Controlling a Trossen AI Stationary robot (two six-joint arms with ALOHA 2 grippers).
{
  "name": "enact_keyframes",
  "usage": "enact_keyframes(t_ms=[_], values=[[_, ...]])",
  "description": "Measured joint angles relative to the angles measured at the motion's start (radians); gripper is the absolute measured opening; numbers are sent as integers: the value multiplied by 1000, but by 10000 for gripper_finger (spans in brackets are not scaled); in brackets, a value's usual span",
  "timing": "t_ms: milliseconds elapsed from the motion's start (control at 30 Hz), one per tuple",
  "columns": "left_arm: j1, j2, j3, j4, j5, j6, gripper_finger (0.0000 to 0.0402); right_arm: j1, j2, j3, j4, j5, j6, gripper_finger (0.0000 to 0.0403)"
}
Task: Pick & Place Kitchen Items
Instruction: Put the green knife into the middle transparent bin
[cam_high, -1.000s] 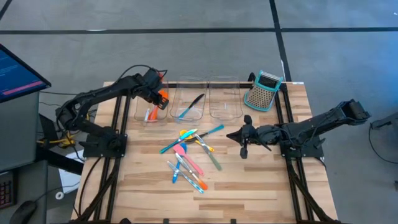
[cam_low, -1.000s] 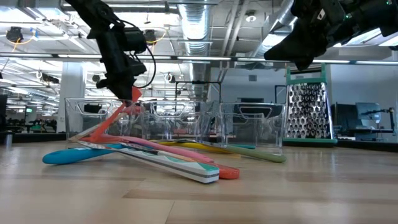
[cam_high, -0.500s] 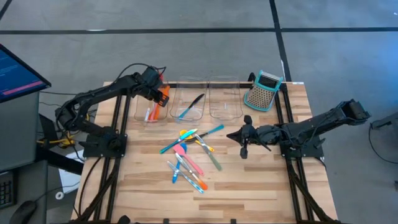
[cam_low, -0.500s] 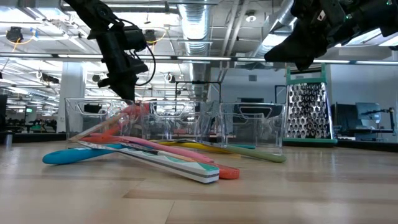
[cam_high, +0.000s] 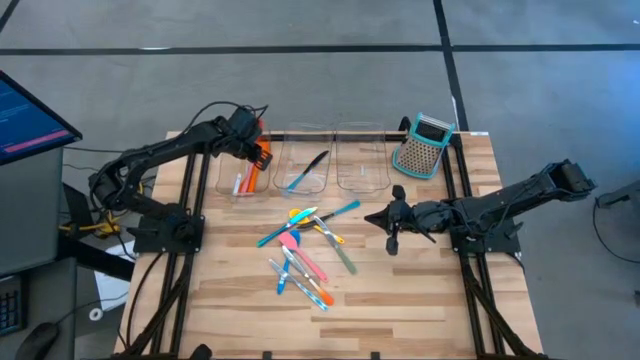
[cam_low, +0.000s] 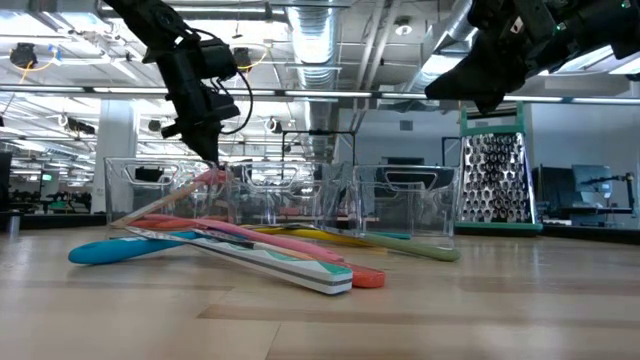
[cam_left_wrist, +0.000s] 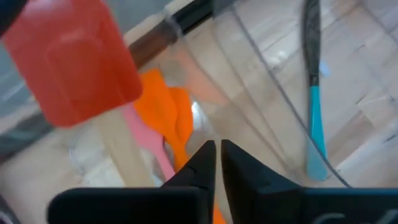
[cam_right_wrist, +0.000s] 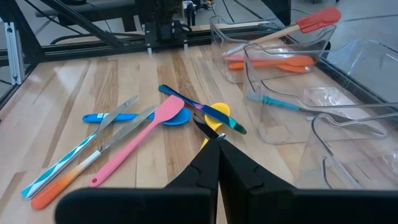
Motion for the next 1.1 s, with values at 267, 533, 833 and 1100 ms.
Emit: enact_keyframes(t_ms=[267,533,833,1100], values=[[-82,-15,0,144,0,110,1,1,0,0,1,0,-1,0],[-166,-185,-35,159,4,235,1,1,0,0,8,0,-1,0],[-266,-591,-222,169,100,269,1,1,0,1,9,3,4,0],[-369,-916,-354,167,187,228,1,0,0,1,42,3,7,0]])
